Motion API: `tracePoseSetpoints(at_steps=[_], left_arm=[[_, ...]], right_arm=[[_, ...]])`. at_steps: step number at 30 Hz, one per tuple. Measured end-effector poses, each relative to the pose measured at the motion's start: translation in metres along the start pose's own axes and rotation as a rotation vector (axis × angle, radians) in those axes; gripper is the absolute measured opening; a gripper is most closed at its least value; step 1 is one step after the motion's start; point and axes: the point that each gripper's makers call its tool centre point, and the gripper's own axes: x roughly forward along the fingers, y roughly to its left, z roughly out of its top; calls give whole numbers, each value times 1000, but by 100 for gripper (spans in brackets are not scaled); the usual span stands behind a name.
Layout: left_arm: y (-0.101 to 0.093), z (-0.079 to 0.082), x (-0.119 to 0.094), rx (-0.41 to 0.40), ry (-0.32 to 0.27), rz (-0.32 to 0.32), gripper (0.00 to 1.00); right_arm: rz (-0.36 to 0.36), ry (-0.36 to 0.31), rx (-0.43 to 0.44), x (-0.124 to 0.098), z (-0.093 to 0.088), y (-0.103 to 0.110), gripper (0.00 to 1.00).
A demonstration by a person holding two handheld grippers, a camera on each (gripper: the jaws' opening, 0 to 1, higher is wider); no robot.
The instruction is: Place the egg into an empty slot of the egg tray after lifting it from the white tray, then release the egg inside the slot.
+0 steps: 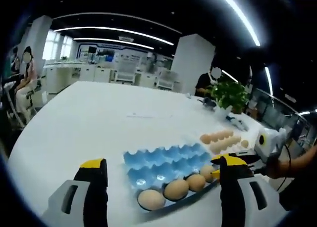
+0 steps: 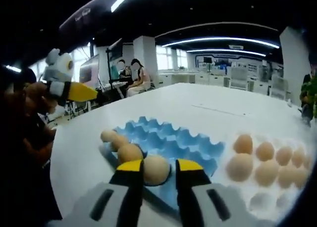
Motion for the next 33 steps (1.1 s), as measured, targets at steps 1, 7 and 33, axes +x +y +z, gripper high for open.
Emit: tracePoseSetpoints(at_steps=[1,7,33], left_arm=[[1,0,0,6,-3,5,94],[5,-1,-1,32,2,20,94],[-10,2,-5,74,-48,9,83]], right_arm=[[-9,-14,15,-4,2,-2,25],[-85,-61,114,-25,6,-21,26],[-758,-145,200,-201,-21,-226,28]])
